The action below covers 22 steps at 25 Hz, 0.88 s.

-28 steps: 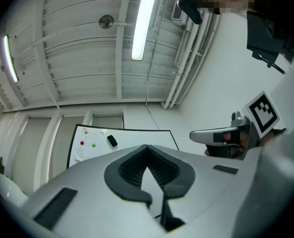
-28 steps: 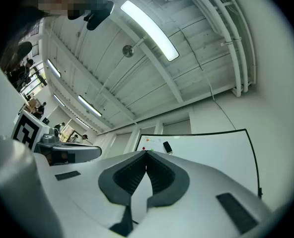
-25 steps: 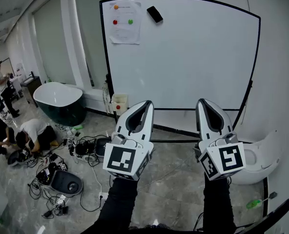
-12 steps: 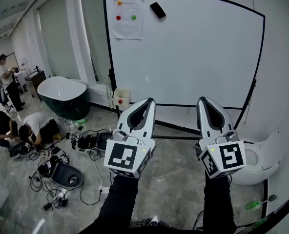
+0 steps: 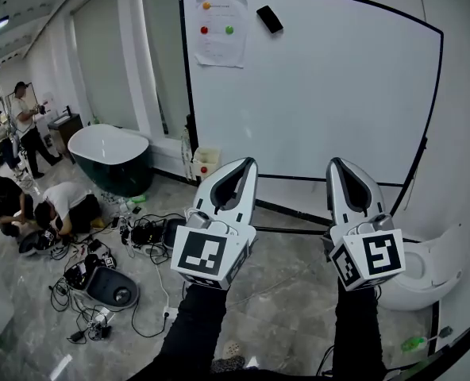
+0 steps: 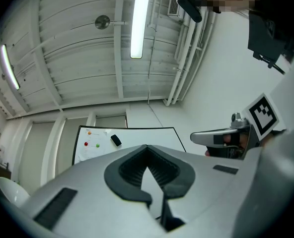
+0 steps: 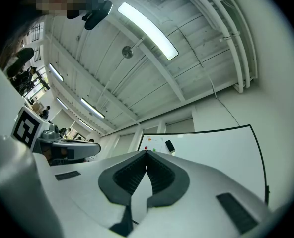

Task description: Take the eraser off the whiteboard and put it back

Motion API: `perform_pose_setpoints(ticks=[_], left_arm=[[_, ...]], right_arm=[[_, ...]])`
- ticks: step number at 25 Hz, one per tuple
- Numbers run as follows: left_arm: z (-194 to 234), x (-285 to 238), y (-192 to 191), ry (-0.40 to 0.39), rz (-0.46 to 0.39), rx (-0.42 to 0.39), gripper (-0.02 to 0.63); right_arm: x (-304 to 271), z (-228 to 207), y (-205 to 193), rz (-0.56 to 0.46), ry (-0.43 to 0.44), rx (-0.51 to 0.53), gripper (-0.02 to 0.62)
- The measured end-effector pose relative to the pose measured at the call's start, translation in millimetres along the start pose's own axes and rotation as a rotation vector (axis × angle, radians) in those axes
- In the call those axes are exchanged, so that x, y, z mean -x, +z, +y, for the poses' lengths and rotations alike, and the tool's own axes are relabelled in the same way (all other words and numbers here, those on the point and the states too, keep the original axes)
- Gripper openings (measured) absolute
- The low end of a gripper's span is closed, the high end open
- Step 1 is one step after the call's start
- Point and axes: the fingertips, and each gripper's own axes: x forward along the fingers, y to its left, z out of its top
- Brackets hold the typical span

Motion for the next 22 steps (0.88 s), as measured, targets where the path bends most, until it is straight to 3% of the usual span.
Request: perform_pose_setpoints(ticks=[22], left_arm=[[127.1, -94.3, -71.3, -0.081, -0.035, 0.007, 0.006]], right_arm=[[-141.3, -8.3, -67.0, 0.001, -0.11, 0.061, 0.008]])
